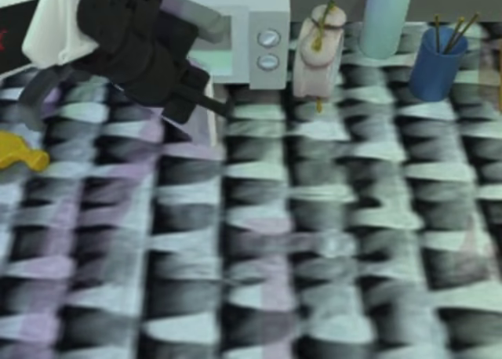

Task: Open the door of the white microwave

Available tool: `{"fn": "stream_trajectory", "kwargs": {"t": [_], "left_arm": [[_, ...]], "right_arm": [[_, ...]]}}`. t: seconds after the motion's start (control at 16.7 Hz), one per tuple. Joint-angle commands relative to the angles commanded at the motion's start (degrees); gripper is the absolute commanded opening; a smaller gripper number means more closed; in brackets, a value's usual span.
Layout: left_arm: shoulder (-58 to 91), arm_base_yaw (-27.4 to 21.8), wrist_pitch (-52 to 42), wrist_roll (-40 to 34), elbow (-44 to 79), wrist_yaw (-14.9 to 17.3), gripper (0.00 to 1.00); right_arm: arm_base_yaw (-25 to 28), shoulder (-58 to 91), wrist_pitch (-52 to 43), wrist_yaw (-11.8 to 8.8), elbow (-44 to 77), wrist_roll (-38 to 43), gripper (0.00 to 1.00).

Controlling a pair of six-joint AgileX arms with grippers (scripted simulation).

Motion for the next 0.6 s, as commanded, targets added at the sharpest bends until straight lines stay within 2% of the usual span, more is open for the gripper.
{"fn": "stream_trajectory", "kwargs": {"t": [0.6], "left_arm": [[-0.56,0.42,0.17,1.07,-0.44,0.55,0.00]], "right_arm": [[0.00,0.00,0.00,0.00,0.00,0.00,1.00]]}}
